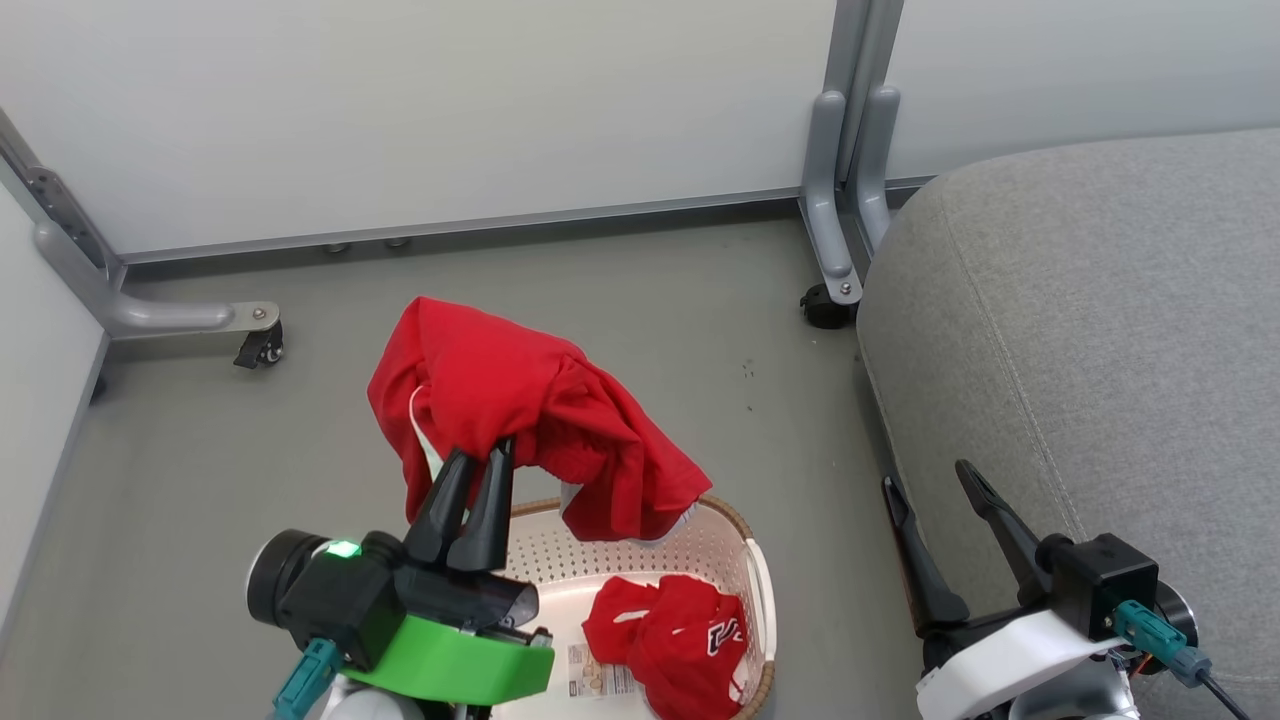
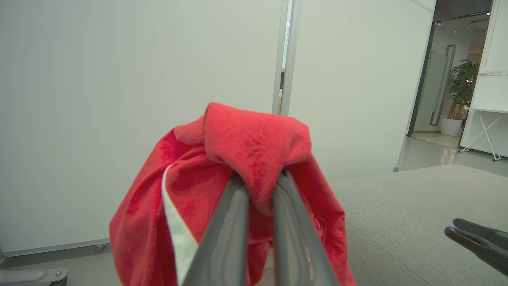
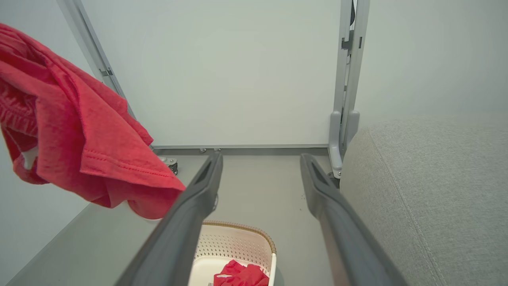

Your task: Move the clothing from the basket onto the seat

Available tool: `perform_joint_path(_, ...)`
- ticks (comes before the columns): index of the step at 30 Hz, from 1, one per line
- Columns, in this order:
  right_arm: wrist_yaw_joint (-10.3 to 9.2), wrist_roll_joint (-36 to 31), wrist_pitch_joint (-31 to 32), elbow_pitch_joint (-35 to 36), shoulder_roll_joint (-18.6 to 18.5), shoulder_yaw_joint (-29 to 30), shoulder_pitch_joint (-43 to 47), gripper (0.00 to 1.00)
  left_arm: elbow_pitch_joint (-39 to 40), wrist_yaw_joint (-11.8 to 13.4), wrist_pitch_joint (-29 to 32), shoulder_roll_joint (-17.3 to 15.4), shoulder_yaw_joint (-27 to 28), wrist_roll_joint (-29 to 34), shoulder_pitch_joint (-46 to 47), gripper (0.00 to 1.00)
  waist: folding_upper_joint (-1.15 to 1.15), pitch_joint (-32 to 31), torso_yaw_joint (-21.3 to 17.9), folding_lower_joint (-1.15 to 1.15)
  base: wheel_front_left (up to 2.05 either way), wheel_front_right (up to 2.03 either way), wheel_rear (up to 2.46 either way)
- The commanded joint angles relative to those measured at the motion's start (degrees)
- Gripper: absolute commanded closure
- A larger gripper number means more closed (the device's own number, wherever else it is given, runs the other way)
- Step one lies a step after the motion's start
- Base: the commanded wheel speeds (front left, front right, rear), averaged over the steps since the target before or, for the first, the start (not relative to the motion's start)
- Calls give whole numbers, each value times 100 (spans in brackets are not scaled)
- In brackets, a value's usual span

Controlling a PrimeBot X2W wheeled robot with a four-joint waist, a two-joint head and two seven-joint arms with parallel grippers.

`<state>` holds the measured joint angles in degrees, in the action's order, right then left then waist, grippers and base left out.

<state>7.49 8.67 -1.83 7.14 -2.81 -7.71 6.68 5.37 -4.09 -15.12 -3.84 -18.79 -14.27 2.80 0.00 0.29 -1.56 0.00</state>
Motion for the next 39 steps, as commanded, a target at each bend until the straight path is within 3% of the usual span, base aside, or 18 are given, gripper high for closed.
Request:
perform_joint_path(1,0,47,22,32,-18,-2,38,0,29,28,-4,15,-8,-31,-105,100,0,-5,-1,0,0,0,0)
perform_joint_path(13,0,30,82,13,-19,-224,-142,0,79,46,-4,-11,-40,-70,-1,100,0,87,13,0,0,0,0)
perform_joint_path(25,0,665,18,-622,-91,-2006,-1396,0,41,-30,14,-28,-169,-96,212,100,0,294,144,0,0,0,0)
perform_joint_path(39,0,1240,-479,-2063,-30,-3203,-2965,0,-90,-83,1,11,-354,-157,465,100,0,484,355,0,0,0,0)
